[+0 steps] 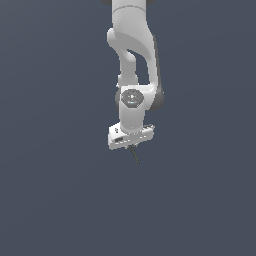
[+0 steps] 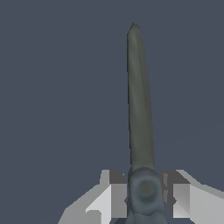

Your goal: Pick up the object and move it to a goal position.

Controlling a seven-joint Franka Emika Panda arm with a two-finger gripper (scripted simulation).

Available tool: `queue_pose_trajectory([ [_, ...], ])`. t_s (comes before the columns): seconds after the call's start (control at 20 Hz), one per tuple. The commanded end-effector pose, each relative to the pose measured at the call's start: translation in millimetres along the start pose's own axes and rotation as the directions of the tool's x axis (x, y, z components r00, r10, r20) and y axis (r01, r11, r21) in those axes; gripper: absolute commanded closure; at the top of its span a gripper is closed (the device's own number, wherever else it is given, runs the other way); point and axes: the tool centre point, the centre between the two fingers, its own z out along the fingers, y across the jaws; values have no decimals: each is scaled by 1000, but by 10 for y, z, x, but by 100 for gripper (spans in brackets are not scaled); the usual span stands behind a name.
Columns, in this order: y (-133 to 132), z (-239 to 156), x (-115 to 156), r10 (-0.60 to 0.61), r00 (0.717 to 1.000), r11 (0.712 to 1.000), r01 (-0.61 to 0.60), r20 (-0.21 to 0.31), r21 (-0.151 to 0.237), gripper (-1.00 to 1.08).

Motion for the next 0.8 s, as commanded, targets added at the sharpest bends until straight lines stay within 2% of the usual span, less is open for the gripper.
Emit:
queue_pose_trajectory([
  [0.0,-66,-218,-37,0,1000,1000,0,-1,-1,108],
  [0.75,-543,-1800,-319,-1,1000,1000,1,-1,-2,108],
])
